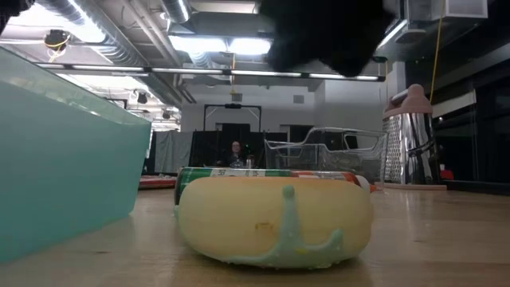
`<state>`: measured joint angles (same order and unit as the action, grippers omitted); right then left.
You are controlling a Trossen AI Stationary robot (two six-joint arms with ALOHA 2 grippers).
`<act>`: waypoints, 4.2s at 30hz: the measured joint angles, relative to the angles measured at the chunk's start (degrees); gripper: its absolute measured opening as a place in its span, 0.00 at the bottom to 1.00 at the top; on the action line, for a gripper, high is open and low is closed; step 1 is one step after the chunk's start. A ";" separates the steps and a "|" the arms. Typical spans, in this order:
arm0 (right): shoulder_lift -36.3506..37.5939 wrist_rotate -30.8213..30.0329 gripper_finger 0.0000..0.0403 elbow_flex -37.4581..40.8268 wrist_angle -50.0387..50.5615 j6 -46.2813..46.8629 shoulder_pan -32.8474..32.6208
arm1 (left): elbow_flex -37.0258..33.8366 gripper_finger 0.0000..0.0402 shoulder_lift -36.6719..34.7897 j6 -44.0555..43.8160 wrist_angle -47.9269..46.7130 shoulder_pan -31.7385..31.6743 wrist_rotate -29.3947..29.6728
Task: Pick & Place Food Item
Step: Stack the yellow donut on top of the pink donut in the black basket
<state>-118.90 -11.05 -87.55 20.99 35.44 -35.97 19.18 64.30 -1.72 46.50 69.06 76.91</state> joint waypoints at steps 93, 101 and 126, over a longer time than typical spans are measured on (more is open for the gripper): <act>-4.98 -9.89 0.01 -24.27 69.06 77.30 -22.44 | 0.00 0.12 8.78 -4.06 -0.17 0.48 8.02; 0.15 -7.38 0.01 -13.58 68.99 86.86 -25.05 | 0.00 0.12 8.78 -3.70 -0.12 0.44 8.57; 12.31 -9.25 0.01 7.93 59.32 86.94 -26.07 | 0.00 0.12 8.78 -3.67 0.00 0.46 8.52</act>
<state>-106.59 -20.30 -79.62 80.31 122.39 -62.04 19.18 73.08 -5.39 46.50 69.52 85.43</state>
